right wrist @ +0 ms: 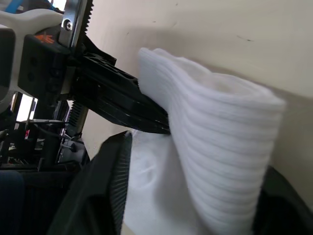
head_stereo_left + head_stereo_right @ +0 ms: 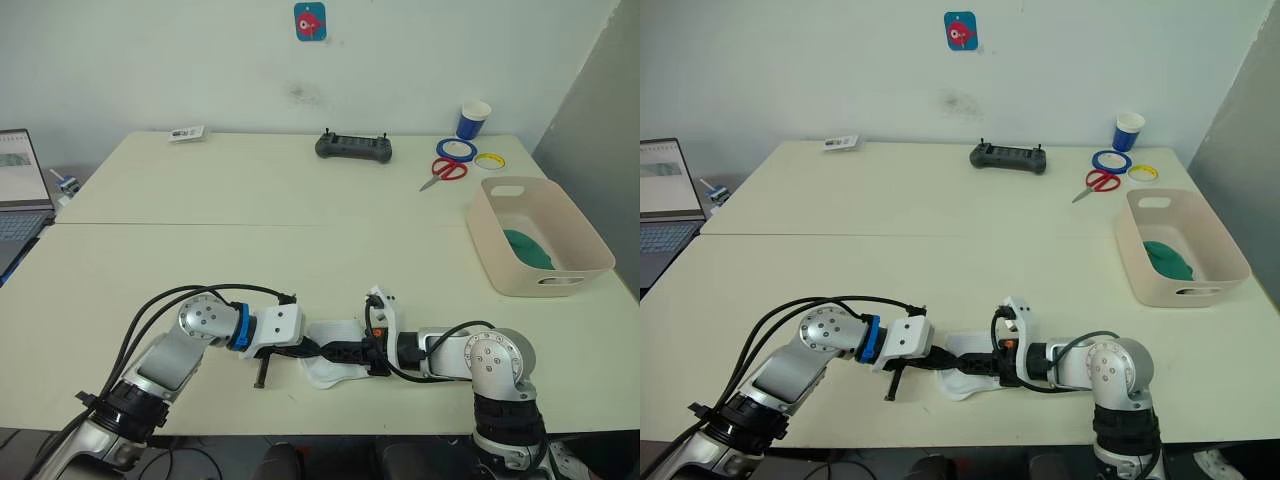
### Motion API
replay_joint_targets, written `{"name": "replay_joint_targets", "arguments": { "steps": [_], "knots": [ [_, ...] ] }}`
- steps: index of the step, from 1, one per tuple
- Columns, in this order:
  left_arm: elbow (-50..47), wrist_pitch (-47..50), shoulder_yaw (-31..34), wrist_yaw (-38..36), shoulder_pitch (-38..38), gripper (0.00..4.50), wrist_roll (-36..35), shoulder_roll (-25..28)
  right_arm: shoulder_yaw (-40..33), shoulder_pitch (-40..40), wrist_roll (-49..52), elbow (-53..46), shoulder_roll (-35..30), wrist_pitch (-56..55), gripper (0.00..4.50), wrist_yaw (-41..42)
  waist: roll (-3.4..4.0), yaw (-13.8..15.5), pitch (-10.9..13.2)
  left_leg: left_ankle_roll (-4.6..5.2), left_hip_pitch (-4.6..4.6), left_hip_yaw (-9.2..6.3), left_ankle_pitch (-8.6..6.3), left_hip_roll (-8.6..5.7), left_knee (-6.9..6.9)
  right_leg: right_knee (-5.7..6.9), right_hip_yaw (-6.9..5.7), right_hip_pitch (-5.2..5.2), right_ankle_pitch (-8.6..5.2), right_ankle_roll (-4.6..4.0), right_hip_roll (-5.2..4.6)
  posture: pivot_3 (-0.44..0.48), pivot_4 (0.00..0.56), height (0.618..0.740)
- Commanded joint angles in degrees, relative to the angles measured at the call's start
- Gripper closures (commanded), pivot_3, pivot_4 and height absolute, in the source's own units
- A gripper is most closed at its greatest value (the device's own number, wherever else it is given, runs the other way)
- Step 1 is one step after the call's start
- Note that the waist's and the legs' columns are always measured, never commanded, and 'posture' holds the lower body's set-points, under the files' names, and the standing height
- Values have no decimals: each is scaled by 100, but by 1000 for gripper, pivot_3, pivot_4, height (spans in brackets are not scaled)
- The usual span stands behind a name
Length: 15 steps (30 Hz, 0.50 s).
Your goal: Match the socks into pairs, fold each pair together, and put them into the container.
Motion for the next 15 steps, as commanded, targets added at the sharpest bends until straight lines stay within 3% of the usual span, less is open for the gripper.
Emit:
{"name": "replay_joint_targets", "arguments": {
  "steps": [1,5,12,15],
  "knots": [
    [137,275,52,-63,129,4500,-47,121,-35,45,41,-146,59,-102,2951,-18,0,-9,1,0,-4,-1,0,0,0,0,-1,-2,0,0,1,0,150,740],
    [-85,656,318,-213,82,4500,-638,62,-164,200,92,-339,31,-155,4386,-78,1,-28,6,0,-13,-4,0,1,0,-1,-4,-6,-1,1,1,0,150,740],
    [-702,2411,583,54,-770,4500,-1575,-197,-497,843,192,-1361,-187,-263,4475,-143,-4,49,33,0,-60,-22,0,-8,14,-5,-24,-33,-2,4,-3,0,150,740],
    [-883,2979,622,634,-1529,4500,-1793,-785,-664,1172,96,-1938,-263,-649,4475,-293,-11,92,50,-1,-61,-19,0,-12,17,-6,-21,-32,0,8,-5,0,150,740]
  ]
}}
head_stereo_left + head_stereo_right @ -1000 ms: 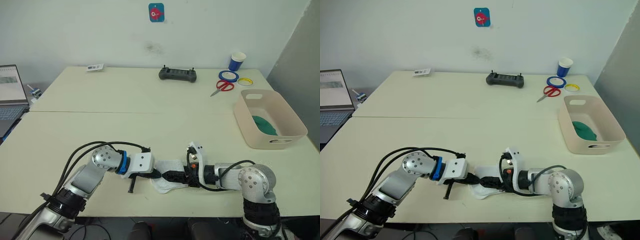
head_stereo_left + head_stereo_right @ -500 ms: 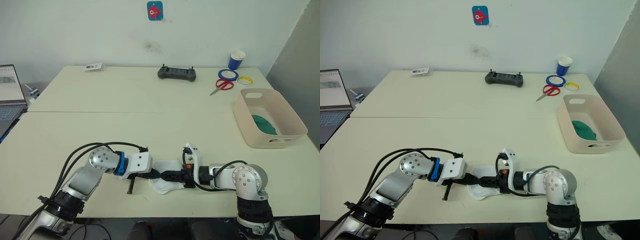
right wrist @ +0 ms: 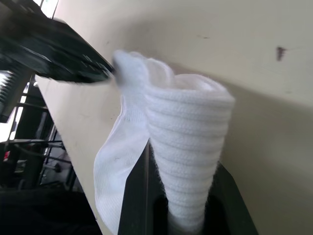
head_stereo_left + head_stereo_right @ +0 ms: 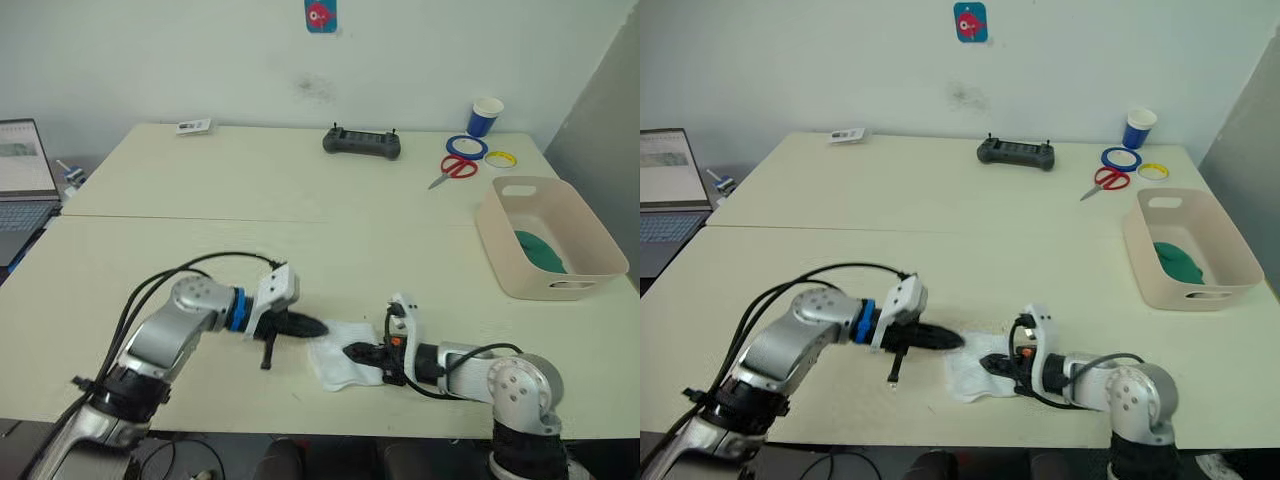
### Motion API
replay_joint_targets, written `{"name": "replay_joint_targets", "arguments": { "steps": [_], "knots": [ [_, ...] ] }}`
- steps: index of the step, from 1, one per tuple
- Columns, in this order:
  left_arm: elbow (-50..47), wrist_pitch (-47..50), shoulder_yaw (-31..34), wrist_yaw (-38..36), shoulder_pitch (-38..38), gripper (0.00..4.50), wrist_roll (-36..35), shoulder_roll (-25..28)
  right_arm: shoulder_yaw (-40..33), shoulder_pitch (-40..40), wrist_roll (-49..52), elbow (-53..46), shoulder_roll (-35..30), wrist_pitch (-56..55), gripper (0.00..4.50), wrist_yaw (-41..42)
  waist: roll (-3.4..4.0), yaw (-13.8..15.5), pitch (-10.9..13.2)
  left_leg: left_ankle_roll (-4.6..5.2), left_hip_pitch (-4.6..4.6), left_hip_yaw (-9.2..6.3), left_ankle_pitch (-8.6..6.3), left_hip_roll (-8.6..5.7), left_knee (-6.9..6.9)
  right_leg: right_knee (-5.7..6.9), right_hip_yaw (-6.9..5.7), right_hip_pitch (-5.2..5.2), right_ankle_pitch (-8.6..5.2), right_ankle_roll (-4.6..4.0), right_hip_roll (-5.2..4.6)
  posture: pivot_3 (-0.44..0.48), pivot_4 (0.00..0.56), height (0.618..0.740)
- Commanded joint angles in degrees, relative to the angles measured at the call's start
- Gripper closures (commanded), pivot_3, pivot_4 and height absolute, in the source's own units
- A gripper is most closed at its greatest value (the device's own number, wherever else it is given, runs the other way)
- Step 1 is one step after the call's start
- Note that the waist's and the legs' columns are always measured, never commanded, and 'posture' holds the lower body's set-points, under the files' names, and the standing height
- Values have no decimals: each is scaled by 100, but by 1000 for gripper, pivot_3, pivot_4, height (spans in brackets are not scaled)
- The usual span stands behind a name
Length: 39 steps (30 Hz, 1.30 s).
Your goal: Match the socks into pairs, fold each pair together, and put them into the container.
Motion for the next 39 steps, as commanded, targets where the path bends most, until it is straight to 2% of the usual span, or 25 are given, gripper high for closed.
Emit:
{"name": "replay_joint_targets", "arguments": {
  "steps": [1,5,11,15,16,20,23,25,28,31,34,39],
  "knots": [
    [-311,580,105,683,-816,4322,-267,-647,-237,296,-4,-839,-21,-550,4496,-187,-6,40,8,0,-3,-1,0,-1,2,-1,-3,1,1,2,-1,0,150,740],
    [-159,1047,-46,1045,-1638,3307,-335,-1289,-438,716,38,-1559,0,-923,4500,-424,-11,-18,12,0,-3,0,0,0,6,-1,1,-1,3,6,2,0,150,740],
    [566,622,-608,1206,-2542,1464,135,-2033,-994,1669,315,-2772,-515,-2053,4500,-767,-8,-17,22,-1,-1,3,1,0,3,1,6,-2,-6,19,4,0,150,740],
    [1022,174,-831,1048,-2733,205,405,-2177,-1798,1690,948,-2818,-1759,-3042,4500,-1177,-14,-37,39,-1,3,22,1,-5,8,1,26,-1,-2,24,0,0,150,740],
    [1090,66,-860,984,-2734,16,458,-2151,-2064,1656,1053,-2818,-2138,-3152,4500,-1226,-15,-37,40,-1,4,28,1,-6,11,1,32,0,0,27,0,0,150,740],
    [1179,-49,-824,721,-2700,16,457,-2017,-3036,1375,733,-2633,-3851,-3162,4500,-898,-15,-23,65,-1,5,31,0,-10,14,1,35,2,1,29,0,0,150,740],
    [1162,-83,-829,650,-2666,16,470,-1995,-3055,1214,-11,-2155,-5044,-3303,4500,-587,-10,-10,75,0,4,33,1,-9,12,0,36,1,1,29,2,0,150,740],
    [1095,-22,-810,645,-2658,16,436,-2029,-2655,1388,-1020,-1585,-5840,-3891,4500,-312,-18,18,80,0,1,27,1,-6,14,-6,29,3,0,29,3,0,150,740],
    [1003,68,-787,674,-2670,16,390,-2095,-1954,1416,-2310,-541,-6689,-4939,4500,-95,-24,36,84,-1,-2,35,0,-11,15,-16,35,4,0,28,-2,0,150,740],
    [937,145,-748,718,-2700,16,342,-2167,-944,1245,-3736,729,-7509,-6271,4500,-68,-24,42,84,-1,-2,50,0,-15,19,-24,45,6,1,32,-11,0,150,740],
    [911,183,-724,770,-2720,16,348,-2232,-160,670,-4422,1703,-7639,-7128,4500,10,-24,32,84,-1,-1,55,1,-13,19,-23,47,5,1,32,-12,0,150,740],
    [796,231,-721,817,-2675,16,337,-2265,881,-528,-5257,2852,-7241,-7725,4500,377,-22,-3,86,-2,6,54,1,-11,20,-8,49,5,1,32,-9,0,150,740]
  ]
}}
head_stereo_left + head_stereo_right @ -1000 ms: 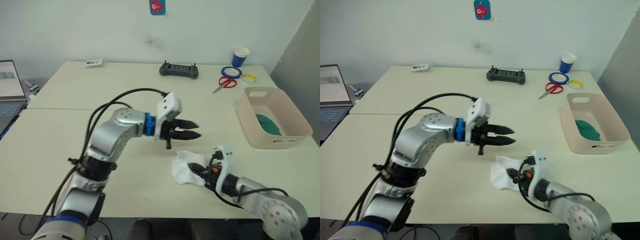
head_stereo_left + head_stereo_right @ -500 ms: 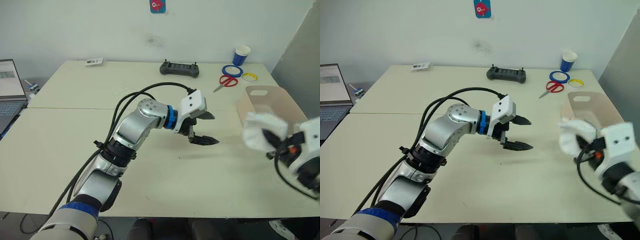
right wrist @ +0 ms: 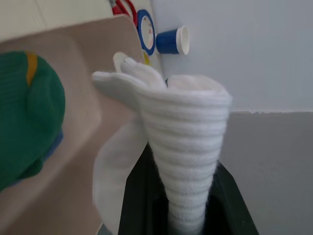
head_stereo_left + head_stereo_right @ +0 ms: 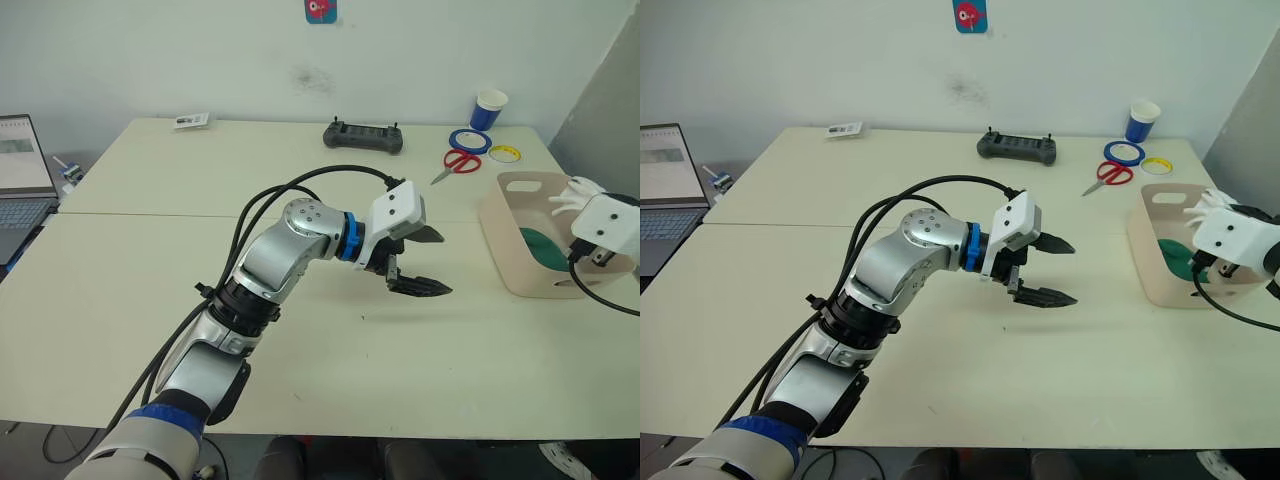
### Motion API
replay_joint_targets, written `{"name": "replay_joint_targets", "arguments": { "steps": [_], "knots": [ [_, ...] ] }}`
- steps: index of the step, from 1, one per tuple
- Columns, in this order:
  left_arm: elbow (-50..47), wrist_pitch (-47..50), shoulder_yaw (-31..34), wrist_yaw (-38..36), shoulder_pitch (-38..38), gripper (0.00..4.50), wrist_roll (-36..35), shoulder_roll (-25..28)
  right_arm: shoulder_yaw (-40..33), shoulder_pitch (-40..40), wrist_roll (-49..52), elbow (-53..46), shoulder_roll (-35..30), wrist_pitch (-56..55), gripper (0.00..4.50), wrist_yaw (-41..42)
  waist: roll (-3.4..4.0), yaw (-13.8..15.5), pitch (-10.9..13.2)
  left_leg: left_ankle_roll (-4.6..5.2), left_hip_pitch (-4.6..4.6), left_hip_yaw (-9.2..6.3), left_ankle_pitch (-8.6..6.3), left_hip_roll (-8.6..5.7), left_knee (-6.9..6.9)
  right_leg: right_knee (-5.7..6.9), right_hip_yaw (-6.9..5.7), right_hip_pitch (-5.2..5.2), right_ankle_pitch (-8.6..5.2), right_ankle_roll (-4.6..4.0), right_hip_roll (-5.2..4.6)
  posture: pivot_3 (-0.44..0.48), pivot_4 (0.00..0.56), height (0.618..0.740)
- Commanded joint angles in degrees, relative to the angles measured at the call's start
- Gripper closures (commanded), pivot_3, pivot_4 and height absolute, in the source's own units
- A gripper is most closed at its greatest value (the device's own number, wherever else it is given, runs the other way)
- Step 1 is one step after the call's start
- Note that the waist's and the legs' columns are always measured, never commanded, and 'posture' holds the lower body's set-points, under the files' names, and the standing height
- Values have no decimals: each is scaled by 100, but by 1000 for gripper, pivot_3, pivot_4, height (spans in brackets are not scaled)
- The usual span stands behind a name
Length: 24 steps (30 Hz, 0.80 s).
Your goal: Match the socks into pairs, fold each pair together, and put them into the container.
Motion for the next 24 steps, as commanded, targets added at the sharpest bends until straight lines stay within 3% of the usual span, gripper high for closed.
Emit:
{"name": "replay_joint_targets", "arguments": {
  "steps": [1,6,9,19,24],
  "knots": [
    [-258,6,129,48,-44,16,-92,-49,411,-703,-530,603,251,-345,4500,311,5,-11,3,0,1,0,0,0,2,3,1,0,0,0,0,0,150,740],
    [-267,-24,117,97,-43,16,-95,-105,757,-1120,-603,884,553,-448,4500,1239,9,11,4,-1,2,-2,1,-1,7,9,0,1,0,0,-1,0,150,740],
    [-246,-115,151,177,-29,0,-52,-136,591,-1235,-471,870,586,-169,3643,1689,12,23,4,-1,1,-2,1,-1,7,9,-1,1,0,0,-1,0,150,740],
    [-181,-256,122,253,-26,0,-27,-161,6,-1554,414,206,264,1047,9,3498,19,29,5,-1,12,-11,0,-2,11,10,-8,18,1,-1,-2,0,150,740],
    [-191,-293,107,246,12,0,-13,-115,-770,-1403,1130,-383,-141,1645,9,4298,33,37,9,0,12,-13,0,-1,12,10,-12,19,1,-1,-2,0,150,740]
  ]
}}
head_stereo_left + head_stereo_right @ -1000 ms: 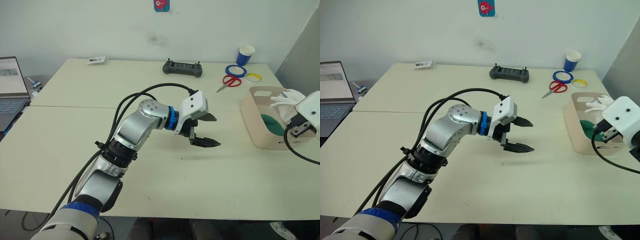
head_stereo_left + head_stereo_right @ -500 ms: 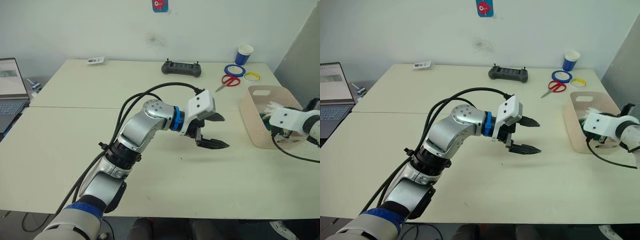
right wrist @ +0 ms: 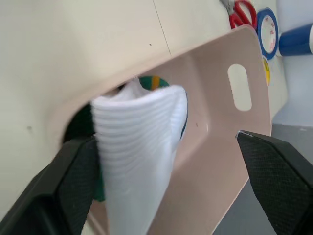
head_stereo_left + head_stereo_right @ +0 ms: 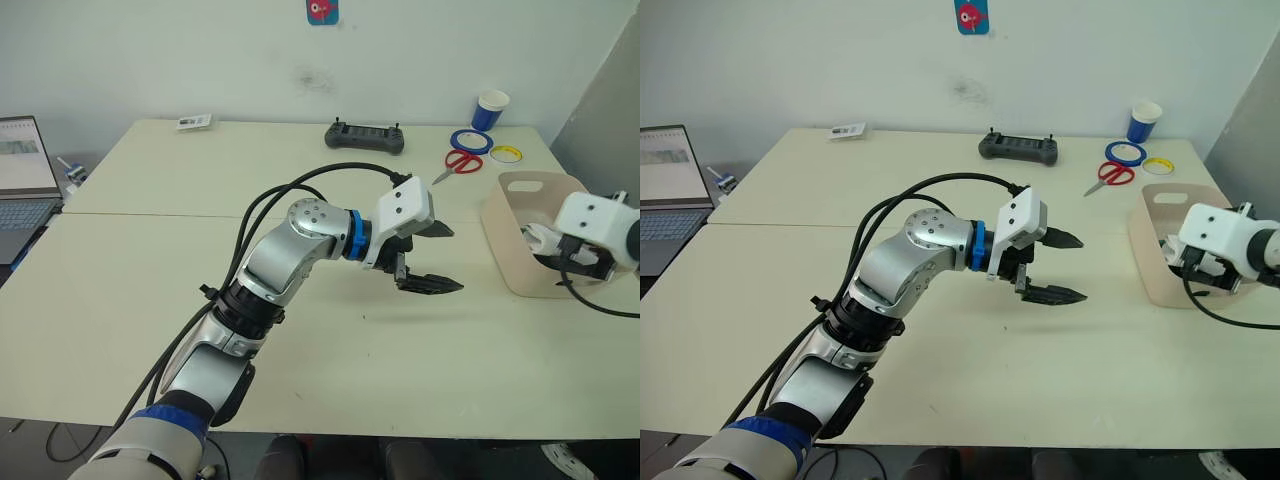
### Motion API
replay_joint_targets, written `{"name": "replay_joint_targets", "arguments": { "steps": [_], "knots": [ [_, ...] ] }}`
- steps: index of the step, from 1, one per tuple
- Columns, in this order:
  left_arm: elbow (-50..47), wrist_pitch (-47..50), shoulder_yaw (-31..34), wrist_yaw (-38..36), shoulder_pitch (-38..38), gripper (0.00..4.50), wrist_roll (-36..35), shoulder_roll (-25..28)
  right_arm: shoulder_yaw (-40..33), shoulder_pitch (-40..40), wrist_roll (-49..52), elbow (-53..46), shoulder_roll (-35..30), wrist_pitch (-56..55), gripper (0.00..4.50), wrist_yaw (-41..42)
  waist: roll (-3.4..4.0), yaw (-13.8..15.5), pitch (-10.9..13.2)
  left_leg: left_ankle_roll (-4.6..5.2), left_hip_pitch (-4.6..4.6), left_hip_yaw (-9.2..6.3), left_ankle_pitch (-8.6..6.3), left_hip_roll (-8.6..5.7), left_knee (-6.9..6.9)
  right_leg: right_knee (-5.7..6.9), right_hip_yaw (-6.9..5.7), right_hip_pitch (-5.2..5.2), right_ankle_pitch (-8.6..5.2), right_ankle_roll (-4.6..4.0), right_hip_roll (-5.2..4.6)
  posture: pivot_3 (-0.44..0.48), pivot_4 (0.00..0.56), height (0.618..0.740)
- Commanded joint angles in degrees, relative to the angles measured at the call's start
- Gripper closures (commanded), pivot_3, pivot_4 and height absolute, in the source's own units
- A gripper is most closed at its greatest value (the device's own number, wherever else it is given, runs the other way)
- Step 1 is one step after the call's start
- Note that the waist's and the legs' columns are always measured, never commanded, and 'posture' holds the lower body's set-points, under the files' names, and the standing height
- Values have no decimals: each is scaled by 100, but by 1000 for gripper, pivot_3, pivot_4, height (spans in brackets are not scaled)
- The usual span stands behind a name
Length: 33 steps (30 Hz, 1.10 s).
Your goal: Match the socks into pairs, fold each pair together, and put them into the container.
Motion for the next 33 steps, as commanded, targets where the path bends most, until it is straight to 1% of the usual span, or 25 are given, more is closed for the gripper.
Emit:
{"name": "replay_joint_targets", "arguments": {
  "steps": [1,5,9,10,13,19,23,24,28,31,33],
  "knots": [
    [-111,-101,99,3,-2,0,5,9,-711,-20,443,-383,-245,404,9,369,0,-1,0,0,0,-1,0,1,0,0,-1,1,0,0,0,0,150,740],
    [-94,-131,85,1,-9,0,23,19,-1032,-56,626,-308,-291,636,9,384,0,-1,0,0,2,-1,0,0,6,0,-1,6,1,2,0,0,150,740],
    [-143,-118,65,-1,6,0,31,13,-945,29,538,-94,-216,556,9,202,0,-2,0,0,2,2,0,-1,12,2,2,6,3,5,-1,0,150,740],
    [-147,-118,62,-5,8,0,33,12,-877,55,509,-47,-191,500,9,167,0,-2,0,0,2,2,0,-1,13,2,2,6,4,5,-1,0,150,740],
    [-106,-155,46,-48,-11,0,60,12,-344,-151,297,373,79,282,9,-44,0,-16,0,0,3,3,0,0,15,2,3,6,4,5,0,0,150,740],
    [-100,-157,76,-74,-9,0,84,16,425,-600,-5,996,534,137,9,-68,11,-31,-1,0,3,5,0,-1,21,9,5,5,5,6,0,0,150,740],
    [-139,-142,110,-40,37,0,105,69,638,-716,-282,1337,636,-129,9,-216,12,-12,-2,0,1,1,0,0,21,9,2,6,6,4,0,0,150,740],
    [-133,-151,123,-26,46,0,118,98,585,-801,-263,1347,672,-129,9,-252,12,-12,-2,0,0,1,0,-1,22,9,2,6,14,-10,-1,0,150,740],
    [-86,-171,217,22,75,0,152,264,290,-996,-207,1247,565,-93,9,-302,13,-14,-2,0,0,1,0,0,24,10,2,6,14,-10,-1,0,150,740],
    [-135,-101,435,80,231,0,127,550,-308,-774,-61,841,375,5,9,-319,17,-13,-2,0,0,-1,0,0,24,10,1,5,14,-10,-1,0,150,740],
    [-190,-131,592,162,393,0,174,792,-797,-632,83,480,439,149,9,-439,16,-26,-2,0,0,-3,0,2,23,10,-1,6,14,-11,1,0,150,740]
  ]
}}
